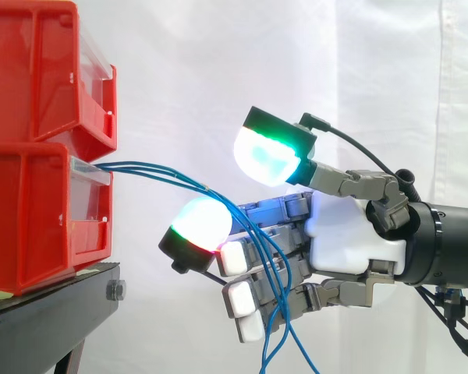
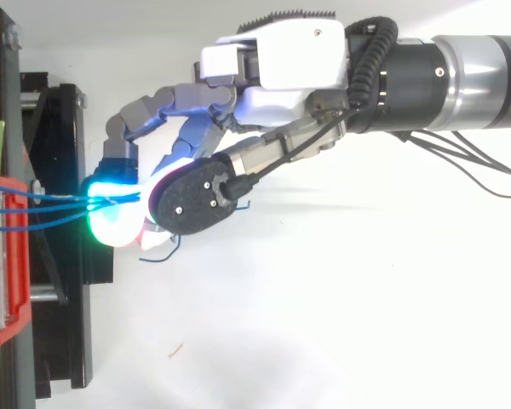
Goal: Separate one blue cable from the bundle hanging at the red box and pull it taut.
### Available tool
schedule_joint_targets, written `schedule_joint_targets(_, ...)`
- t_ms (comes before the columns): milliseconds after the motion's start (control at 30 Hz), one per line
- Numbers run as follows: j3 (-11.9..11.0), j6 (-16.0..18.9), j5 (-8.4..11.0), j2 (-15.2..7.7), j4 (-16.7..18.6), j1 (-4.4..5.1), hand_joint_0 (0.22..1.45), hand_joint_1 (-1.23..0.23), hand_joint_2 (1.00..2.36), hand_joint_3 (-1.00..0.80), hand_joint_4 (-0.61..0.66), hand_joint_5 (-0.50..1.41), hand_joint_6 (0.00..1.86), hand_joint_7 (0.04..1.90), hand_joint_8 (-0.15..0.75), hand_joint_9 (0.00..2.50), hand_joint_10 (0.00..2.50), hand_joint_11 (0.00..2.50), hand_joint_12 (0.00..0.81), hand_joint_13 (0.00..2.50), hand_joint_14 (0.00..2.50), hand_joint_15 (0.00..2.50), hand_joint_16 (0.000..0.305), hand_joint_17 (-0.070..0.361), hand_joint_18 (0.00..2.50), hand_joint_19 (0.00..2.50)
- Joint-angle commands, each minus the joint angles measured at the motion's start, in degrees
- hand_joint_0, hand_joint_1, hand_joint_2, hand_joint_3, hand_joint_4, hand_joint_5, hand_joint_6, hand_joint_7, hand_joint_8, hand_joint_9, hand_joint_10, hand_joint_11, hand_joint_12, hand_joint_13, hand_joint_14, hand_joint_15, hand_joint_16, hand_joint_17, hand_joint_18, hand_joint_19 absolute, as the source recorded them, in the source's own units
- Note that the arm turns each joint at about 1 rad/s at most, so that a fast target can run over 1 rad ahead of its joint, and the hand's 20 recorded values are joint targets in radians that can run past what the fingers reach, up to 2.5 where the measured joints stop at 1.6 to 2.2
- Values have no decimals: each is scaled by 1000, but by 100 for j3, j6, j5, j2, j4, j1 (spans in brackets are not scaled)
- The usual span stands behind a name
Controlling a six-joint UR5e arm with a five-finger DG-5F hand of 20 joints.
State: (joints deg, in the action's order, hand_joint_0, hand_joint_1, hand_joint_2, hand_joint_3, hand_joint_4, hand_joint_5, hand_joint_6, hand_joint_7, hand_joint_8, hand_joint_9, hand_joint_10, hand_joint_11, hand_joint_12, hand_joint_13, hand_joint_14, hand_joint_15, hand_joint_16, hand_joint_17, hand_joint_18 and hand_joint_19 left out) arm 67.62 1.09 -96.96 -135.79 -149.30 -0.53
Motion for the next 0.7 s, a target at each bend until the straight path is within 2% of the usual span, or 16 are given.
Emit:
schedule_joint_targets(0,5,-3,10,0,67,27,644,-525,1018,-258,268,-134,504,1113,346,923,14,432,424,918,17,438,49,111,802,353)
schedule_joint_targets(333,-3,5,-16,0,76,27,652,-560,1021,-212,218,-115,502,1315,347,933,17,462,423,926,17,442,49,110,805,353)
schedule_joint_targets(400,-3,5,-16,0,85,36,654,-574,1022,-176,208,-108,501,1438,356,942,14,465,426,938,15,439,49,110,813,348)
schedule_joint_targets(567,-3,-3,-16,0,85,45,645,-589,1025,-80,209,-141,632,1296,365,953,15,522,430,942,15,446,49,111,820,346)
schedule_joint_targets(667,-3,-3,-25,0,76,45,642,-601,1024,-32,206,-151,665,1280,369,957,16,553,436,949,15,449,51,114,834,343)
